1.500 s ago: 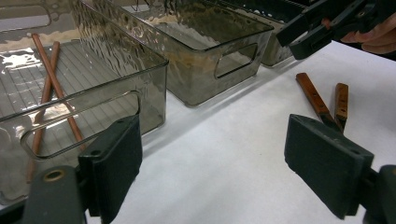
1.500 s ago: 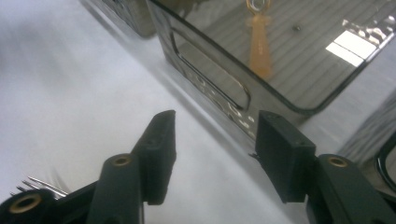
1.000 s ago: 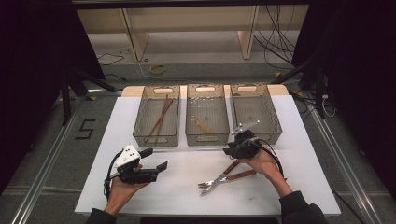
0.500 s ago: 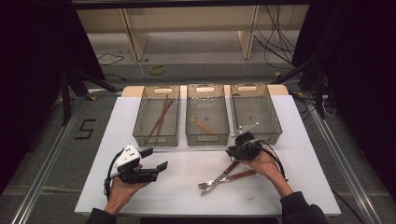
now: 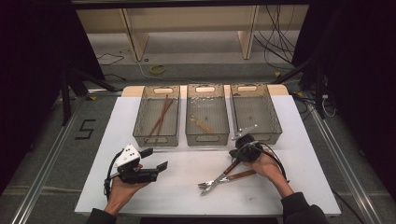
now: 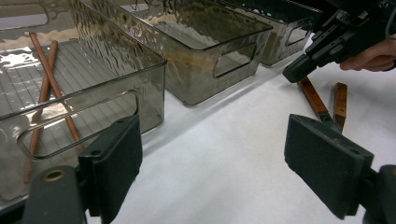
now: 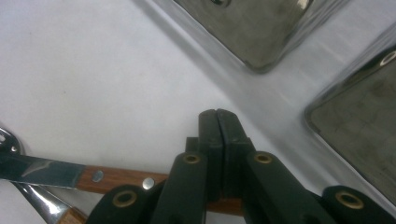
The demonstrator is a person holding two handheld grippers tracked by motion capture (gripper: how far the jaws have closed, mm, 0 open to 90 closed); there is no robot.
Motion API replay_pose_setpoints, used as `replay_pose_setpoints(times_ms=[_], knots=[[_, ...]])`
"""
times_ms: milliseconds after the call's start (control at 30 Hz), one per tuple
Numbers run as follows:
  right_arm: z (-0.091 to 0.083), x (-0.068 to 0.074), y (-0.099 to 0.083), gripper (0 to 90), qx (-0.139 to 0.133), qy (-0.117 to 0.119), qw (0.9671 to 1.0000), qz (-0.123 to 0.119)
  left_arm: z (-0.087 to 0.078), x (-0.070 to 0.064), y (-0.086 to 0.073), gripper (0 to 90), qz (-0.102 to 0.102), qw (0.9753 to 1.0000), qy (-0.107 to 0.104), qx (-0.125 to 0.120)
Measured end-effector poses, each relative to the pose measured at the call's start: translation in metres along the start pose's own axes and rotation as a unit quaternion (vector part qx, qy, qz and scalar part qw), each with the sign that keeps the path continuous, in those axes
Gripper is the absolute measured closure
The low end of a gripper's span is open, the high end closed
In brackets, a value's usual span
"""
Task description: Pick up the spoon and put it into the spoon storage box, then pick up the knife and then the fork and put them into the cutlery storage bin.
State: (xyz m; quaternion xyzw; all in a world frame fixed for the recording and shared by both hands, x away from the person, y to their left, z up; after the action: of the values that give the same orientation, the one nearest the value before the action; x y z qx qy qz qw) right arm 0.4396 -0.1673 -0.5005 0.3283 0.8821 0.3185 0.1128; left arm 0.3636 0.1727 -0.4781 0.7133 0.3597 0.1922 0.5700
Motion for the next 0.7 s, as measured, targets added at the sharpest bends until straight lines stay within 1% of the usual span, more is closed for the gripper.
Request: replay_pose_setpoints(times_ms=[33, 167, 200, 300, 367, 500, 600, 700], knots=[[0.0003, -0.0009, -0.0005, 89.9, 0.000, -0.002, 1.0000, -0.005, -0.0001, -0.0001, 0.0000, 18.6, 0.000, 1.0000, 0.000, 0.000], [0.0008, -0.0004, -0.0023, 90.0, 0.007, -0.002, 1.0000, -0.002, -0.0002, 0.0001, 0.0001, 18.6, 0.000, 1.0000, 0.000, 0.000], [0.0015, -0.0007, -0.0024, 90.0, 0.007, -0.004, 1.0000, -0.006, 0.0000, 0.0002, 0.0000, 18.6, 0.000, 1.0000, 0.000, 0.000], [0.0041, -0.0020, -0.0042, 90.0, 0.012, -0.006, 0.9999, -0.007, -0.0001, 0.0003, 0.0002, 18.6, 0.000, 1.0000, 0.000, 0.000], [0.0041, -0.0020, -0.0051, 90.0, 0.013, -0.004, 0.9999, -0.003, -0.0002, 0.0002, 0.0002, 18.6, 0.000, 1.0000, 0.000, 0.000], [0.0038, -0.0016, -0.0052, 90.0, 0.016, -0.005, 0.9999, -0.003, -0.0009, -0.0002, -0.0003, 18.6, 0.002, 1.0000, 0.001, 0.002], [0.0029, -0.0018, -0.0059, 90.0, 0.019, -0.002, 0.9998, -0.006, -0.0020, -0.0003, 0.0000, 18.6, 0.001, 1.0000, 0.001, -0.002], [0.0007, -0.0003, -0.0076, 90.0, 0.026, 0.001, 0.9997, -0.003, -0.0015, -0.0001, -0.0005, 18.6, 0.002, 1.0000, 0.001, 0.001]])
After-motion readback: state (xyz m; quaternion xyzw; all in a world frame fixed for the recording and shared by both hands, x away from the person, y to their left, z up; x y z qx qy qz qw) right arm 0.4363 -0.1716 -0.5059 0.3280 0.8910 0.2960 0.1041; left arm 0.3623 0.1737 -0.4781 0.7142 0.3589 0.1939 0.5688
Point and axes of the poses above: each handheld gripper's, and its own axes: z roughly forward along the jaws, y roughly out of its top, x roughly to its left, the point moved 4 cm from there along z, roughly forward along the jaws, and after that the axes turned 6 degrees about -x, right-handed, at the moved point
